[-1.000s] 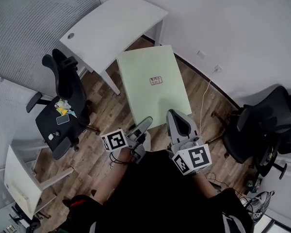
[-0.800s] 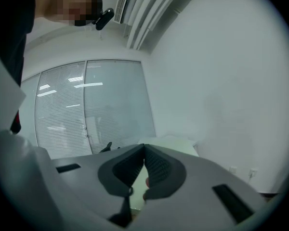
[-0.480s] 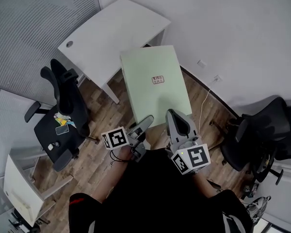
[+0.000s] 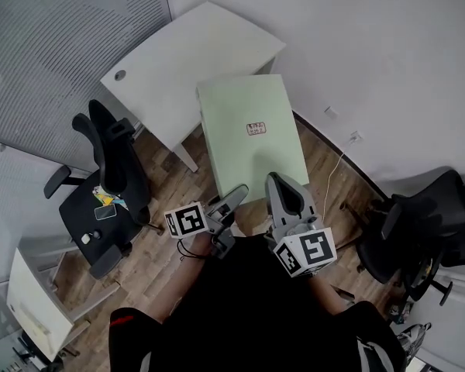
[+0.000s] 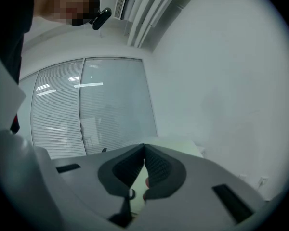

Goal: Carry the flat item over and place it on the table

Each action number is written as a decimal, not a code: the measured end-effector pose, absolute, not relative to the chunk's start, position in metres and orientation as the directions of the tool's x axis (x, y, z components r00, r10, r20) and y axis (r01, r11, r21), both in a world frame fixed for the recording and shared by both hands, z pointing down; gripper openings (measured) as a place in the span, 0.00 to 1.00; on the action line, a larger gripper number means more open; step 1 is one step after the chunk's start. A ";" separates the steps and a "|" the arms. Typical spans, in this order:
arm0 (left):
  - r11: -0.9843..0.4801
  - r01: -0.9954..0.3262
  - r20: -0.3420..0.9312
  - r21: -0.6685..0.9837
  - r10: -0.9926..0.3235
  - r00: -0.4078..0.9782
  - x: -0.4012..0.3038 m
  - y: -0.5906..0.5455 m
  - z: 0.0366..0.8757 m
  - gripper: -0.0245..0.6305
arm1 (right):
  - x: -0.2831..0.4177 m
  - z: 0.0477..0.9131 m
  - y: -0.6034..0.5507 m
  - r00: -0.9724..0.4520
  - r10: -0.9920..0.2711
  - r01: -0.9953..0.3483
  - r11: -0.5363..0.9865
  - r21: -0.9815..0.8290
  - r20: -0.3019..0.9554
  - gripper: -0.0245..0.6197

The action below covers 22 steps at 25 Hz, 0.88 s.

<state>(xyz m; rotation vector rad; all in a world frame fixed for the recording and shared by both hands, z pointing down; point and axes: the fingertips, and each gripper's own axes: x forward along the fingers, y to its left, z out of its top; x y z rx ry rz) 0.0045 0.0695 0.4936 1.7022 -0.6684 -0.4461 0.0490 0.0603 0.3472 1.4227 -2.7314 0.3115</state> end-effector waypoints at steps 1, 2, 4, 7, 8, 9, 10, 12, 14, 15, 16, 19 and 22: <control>-0.141 -0.195 0.059 0.971 -0.648 0.760 0.003 0.068 0.494 0.47 | 0.047 0.348 0.059 -0.580 -0.804 -0.813 0.561 -0.157 0.132 0.04; -0.140 -0.196 0.059 0.971 -0.650 0.757 0.002 0.067 0.495 0.47 | 0.046 0.349 0.059 -0.583 -0.802 -0.811 0.564 -0.157 0.131 0.04; -0.141 -0.198 0.059 0.970 -0.655 0.754 0.002 0.067 0.496 0.47 | 0.047 0.351 0.059 -0.588 -0.799 -0.807 0.569 -0.158 0.127 0.04; -0.145 -0.206 0.060 0.968 -0.661 0.748 0.001 0.059 0.497 0.47 | 0.047 0.352 0.053 -0.593 -0.795 -0.803 0.575 -0.156 0.125 0.04; -0.145 -0.211 0.064 0.967 -0.663 0.746 0.001 0.056 0.497 0.47 | 0.047 0.352 0.050 -0.596 -0.793 -0.801 0.577 -0.158 0.124 0.04; -0.144 -0.215 0.066 0.966 -0.666 0.743 0.000 0.052 0.496 0.47 | 0.047 0.351 0.046 -0.599 -0.791 -0.799 0.580 -0.161 0.122 0.04; -0.143 -0.218 0.067 0.965 -0.670 0.739 0.000 0.049 0.496 0.47 | 0.047 0.350 0.041 -0.603 -0.789 -0.795 0.584 -0.163 0.119 0.04; -0.145 -0.218 0.063 0.965 -0.679 0.731 -0.001 0.042 0.494 0.47 | 0.047 0.348 0.031 -0.613 -0.782 -0.787 0.594 -0.165 0.110 0.04; -0.149 -0.220 0.058 0.964 -0.691 0.721 -0.003 0.035 0.495 0.47 | 0.045 0.349 0.021 -0.626 -0.773 -0.777 0.608 -0.165 0.101 0.04; -0.148 -0.223 0.058 0.963 -0.699 0.713 -0.004 0.030 0.496 0.47 | 0.044 0.350 0.016 -0.635 -0.766 -0.770 0.616 -0.165 0.099 0.04; -0.144 -0.226 0.059 0.963 -0.708 0.704 -0.006 0.024 0.497 0.47 | 0.042 0.352 0.011 -0.645 -0.758 -0.762 0.626 -0.165 0.101 0.04; -0.119 -0.229 0.068 0.966 -0.737 0.672 -0.010 0.006 0.501 0.47 | 0.039 0.356 -0.004 -0.673 -0.732 -0.738 0.654 -0.165 0.108 0.04; -0.106 -0.222 0.064 0.969 -0.764 0.642 -0.010 -0.014 0.501 0.47 | 0.043 0.353 -0.027 -0.690 -0.717 -0.722 0.671 -0.167 0.101 0.04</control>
